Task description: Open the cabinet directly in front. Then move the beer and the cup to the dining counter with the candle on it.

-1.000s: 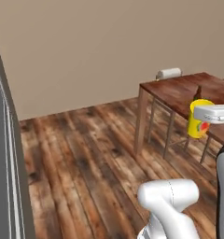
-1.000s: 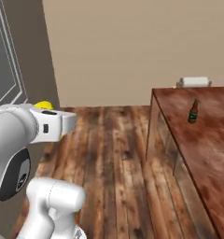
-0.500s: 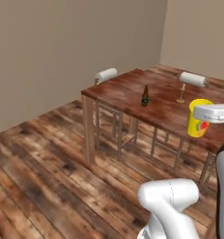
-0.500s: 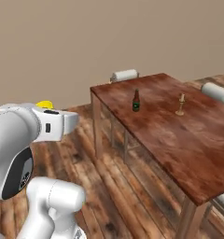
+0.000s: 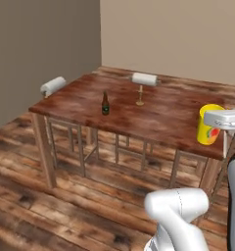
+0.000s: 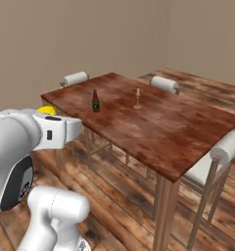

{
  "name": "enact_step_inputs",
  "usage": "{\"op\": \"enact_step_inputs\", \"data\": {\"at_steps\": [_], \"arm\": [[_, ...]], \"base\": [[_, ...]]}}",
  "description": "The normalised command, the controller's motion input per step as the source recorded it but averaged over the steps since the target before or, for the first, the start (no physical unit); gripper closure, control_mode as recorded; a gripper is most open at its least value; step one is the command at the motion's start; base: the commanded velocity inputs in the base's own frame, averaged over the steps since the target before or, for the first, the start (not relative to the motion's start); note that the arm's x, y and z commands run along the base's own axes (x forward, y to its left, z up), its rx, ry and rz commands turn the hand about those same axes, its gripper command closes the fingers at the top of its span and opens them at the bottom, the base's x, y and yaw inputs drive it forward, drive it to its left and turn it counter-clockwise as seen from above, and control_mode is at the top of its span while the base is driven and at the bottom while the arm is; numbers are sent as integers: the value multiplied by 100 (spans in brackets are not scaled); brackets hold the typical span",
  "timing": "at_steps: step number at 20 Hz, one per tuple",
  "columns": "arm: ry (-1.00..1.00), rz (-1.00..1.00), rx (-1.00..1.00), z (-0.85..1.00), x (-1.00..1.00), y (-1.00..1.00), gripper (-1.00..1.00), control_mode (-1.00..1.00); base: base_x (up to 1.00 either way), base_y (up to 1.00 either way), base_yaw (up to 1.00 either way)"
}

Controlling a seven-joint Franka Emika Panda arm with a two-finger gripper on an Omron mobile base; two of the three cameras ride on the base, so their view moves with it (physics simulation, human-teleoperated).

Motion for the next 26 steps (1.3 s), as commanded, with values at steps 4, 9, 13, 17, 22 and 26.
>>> {"op": "enact_step_inputs", "data": {"at_steps": [4,9,13,17,22,26], "arm": [[0,0,0,0,0,0,100,100],[0,0,0,0,0,0,100,100],[0,0,0,0,0,0,100,100],[0,0,0,0,0,0,100,100],[0,0,0,0,0,0,100,100],[0,0,0,0,0,0,100,100]], "base": [[0,40,-48],[0,44,-36],[0,40,-33],[0,39,-38],[0,27,-46],[-1,19,-50]]}}
